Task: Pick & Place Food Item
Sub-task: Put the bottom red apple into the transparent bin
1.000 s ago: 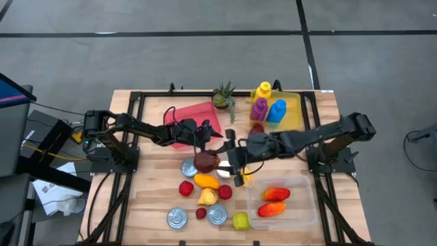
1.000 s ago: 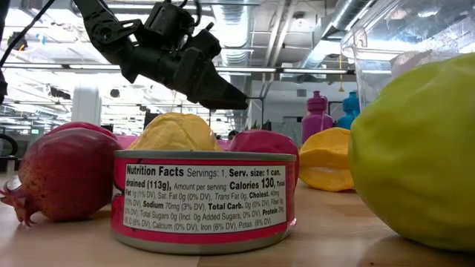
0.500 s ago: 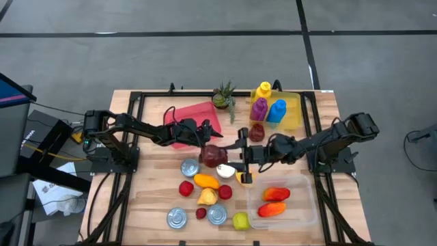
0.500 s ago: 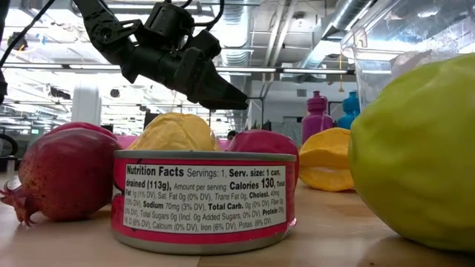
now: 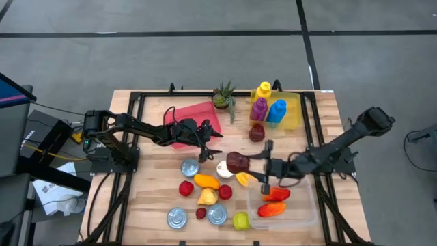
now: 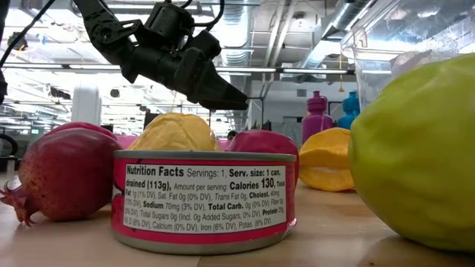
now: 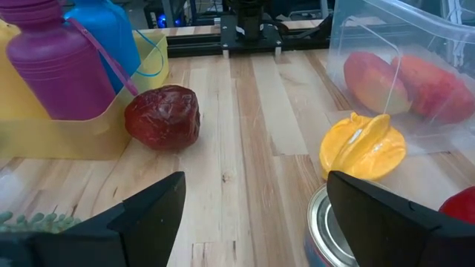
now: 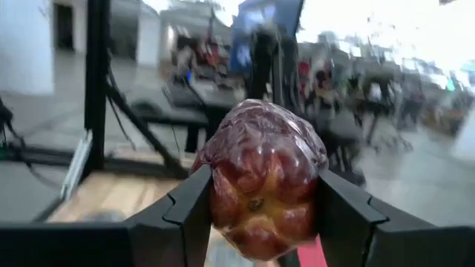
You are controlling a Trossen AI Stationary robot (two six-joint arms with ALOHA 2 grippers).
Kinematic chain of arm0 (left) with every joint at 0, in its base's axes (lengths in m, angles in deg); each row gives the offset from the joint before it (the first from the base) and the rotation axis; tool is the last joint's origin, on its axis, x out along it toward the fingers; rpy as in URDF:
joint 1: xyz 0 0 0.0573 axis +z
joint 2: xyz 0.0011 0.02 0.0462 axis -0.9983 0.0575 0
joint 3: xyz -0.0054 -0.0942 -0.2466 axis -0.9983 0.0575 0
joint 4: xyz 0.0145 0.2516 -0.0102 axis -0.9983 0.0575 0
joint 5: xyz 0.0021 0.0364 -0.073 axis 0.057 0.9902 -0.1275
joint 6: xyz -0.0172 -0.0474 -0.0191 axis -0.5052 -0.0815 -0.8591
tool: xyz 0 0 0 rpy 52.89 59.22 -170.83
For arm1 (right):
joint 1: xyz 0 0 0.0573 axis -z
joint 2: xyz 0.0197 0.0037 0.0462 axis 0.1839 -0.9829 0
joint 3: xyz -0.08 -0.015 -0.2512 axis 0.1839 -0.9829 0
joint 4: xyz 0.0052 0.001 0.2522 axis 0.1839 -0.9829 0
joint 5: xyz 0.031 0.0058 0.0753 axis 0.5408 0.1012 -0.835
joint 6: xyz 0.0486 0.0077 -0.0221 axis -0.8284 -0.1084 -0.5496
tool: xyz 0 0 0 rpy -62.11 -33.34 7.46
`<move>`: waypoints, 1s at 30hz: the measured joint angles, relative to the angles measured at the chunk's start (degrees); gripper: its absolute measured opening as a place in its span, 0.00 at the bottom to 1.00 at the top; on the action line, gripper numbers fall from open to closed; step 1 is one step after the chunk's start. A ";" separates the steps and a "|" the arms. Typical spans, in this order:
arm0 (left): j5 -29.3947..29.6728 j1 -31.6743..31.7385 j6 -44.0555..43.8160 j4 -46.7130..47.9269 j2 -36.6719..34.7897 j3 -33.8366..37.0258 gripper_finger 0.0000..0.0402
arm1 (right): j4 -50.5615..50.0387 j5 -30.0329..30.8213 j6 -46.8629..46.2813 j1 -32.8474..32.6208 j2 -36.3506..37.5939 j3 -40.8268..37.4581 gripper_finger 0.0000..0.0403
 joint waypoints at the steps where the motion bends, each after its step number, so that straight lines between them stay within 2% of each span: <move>1: 0.00 0.00 0.00 0.00 0.00 0.00 0.80 | -3.11 2.35 -1.53 -1.45 1.24 0.17 0.44; 6: 0.00 0.00 -0.01 0.00 0.00 0.00 0.80 | -19.76 12.20 -10.99 -8.47 6.83 2.92 0.44; 9: 0.00 0.00 -0.02 0.00 0.00 0.00 0.80 | -30.44 14.34 -18.58 -11.06 8.47 5.29 0.44; 13: 0.00 0.00 -0.16 0.00 0.00 0.00 0.80 | -43.70 14.31 -28.62 -12.56 8.62 8.82 0.44; 22: 0.00 0.00 -0.16 1.33 0.00 0.00 0.80 | -73.53 3.80 -49.97 -13.09 3.46 22.06 0.44; 30: 0.00 0.00 -0.16 1.33 0.00 0.00 0.80 | -92.16 -7.27 -60.65 -13.35 -5.42 35.59 0.44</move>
